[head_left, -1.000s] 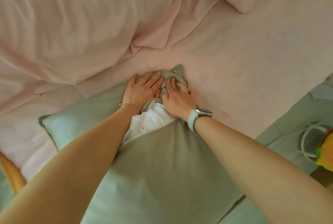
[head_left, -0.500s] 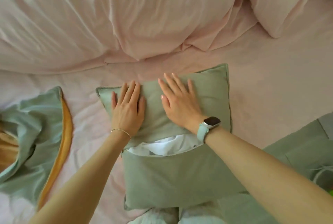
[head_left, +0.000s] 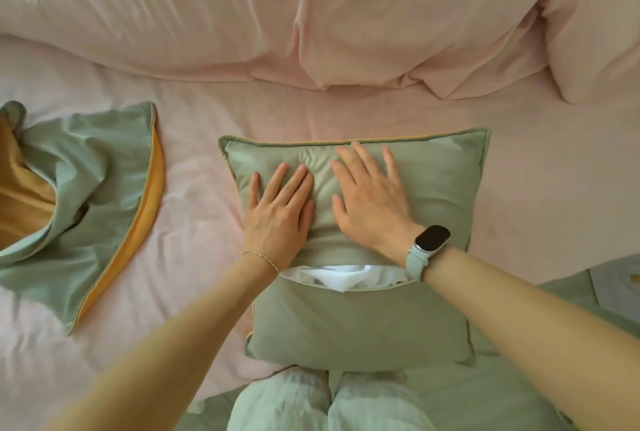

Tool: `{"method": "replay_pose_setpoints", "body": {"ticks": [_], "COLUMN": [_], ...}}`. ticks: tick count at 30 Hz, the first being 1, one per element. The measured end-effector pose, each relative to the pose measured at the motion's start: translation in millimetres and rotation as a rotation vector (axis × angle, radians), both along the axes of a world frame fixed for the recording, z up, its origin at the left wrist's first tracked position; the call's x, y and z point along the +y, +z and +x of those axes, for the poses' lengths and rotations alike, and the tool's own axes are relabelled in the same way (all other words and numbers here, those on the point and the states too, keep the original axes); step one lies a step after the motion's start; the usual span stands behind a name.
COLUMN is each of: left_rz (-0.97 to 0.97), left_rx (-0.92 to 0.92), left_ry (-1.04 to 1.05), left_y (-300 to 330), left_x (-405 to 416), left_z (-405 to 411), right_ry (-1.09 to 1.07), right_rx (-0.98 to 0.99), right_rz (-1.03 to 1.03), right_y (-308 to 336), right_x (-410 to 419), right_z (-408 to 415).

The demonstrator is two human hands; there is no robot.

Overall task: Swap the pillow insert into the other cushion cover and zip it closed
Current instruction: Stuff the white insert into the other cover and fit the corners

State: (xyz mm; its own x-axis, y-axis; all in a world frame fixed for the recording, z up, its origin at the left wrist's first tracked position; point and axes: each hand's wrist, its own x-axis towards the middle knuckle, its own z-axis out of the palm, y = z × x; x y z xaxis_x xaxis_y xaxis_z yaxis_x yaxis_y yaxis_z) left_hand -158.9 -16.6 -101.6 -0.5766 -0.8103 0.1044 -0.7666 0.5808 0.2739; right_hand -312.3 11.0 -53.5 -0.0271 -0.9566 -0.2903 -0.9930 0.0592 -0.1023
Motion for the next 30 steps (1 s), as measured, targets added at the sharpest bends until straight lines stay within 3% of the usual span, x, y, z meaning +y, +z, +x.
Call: {"method": "replay_pose_setpoints", "body": {"ticks": [7, 14, 23, 30], "left_rz": [0.024, 0.147, 0.163, 0.184], "left_rx": [0.048, -0.093, -0.328, -0.299], "left_ry": [-0.042, -0.094, -0.055, -0.001], "left_y": [-7.1, -42.5, -83.0, -95.0], "left_x": [22.4, 16.6, -34.7, -69.6], "left_z": [15.9, 6.3, -27.8, -41.6], "right_ry": [0.128, 0.242, 0.158, 0.067], "right_rx": [-0.051, -0.020, -0.044, -0.156], "right_rz": [0.037, 0.366, 0.389, 0.416], "right_y": [-20.1, -47.9, -108.6, -116.1], "right_x": [41.1, 14.5, -53.8, -88.6], "right_z": [4.3, 5.6, -11.6, -26.6]}}
